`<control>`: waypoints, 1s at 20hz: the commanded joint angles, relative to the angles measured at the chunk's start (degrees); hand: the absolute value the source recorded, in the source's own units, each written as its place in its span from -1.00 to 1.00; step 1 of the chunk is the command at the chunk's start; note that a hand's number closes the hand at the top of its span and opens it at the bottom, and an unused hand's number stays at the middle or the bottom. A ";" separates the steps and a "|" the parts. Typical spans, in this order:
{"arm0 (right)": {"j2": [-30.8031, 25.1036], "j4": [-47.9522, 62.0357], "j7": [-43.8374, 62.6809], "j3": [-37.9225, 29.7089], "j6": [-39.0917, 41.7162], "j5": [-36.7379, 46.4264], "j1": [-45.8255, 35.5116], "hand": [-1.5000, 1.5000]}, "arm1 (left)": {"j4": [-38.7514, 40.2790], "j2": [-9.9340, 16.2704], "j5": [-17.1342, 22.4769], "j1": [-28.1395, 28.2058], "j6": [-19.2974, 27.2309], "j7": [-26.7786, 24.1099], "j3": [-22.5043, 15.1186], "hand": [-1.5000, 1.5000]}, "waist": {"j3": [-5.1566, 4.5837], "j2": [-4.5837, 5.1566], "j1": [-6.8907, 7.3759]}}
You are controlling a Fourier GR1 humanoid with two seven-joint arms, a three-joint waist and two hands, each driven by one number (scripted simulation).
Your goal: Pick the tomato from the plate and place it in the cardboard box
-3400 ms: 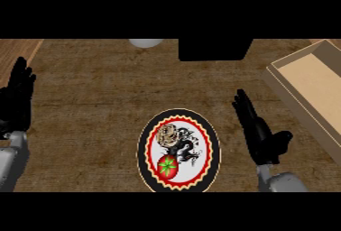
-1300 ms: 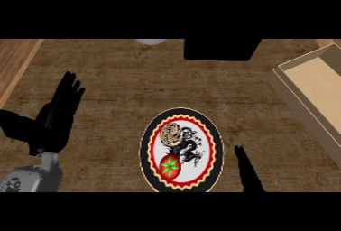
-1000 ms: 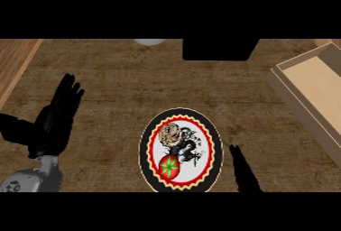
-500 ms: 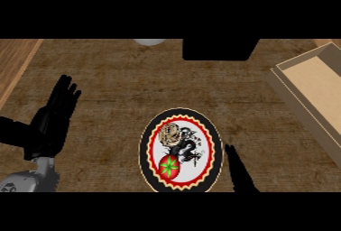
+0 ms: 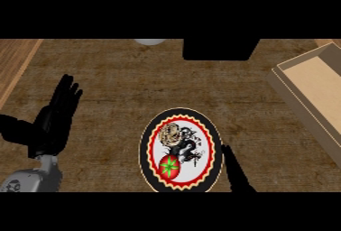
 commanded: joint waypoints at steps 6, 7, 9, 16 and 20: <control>7.83 14.38 7.03 -0.80 -2.37 6.67 -3.06 -1.00 | -2.83 1.51 0.88 1.25 -1.21 2.97 0.73 0.00 | -0.04 -0.16 0.56; 7.85 14.95 6.22 -2.73 -2.96 5.38 -4.17 -1.00 | -1.89 -0.06 0.48 0.78 -1.12 1.46 -0.35 0.00 | -0.02 0.00 0.33; 7.51 16.51 3.55 -4.59 -3.79 4.42 -3.19 -1.00 | -4.18 -0.74 -1.03 0.91 1.07 3.28 -1.41 0.00 | 0.06 -0.06 0.47; 8.12 26.89 8.10 -0.02 -11.52 1.19 -12.24 -1.00 | -1.05 -1.79 -1.74 1.62 -0.23 -0.24 -0.74 0.00 | 0.07 -0.14 -0.12; 8.17 33.78 4.84 -2.00 -14.52 -3.12 -16.94 -1.00 | 2.76 -0.68 0.37 -3.15 -2.01 0.80 2.26 0.00 | 0.08 -0.01 -0.33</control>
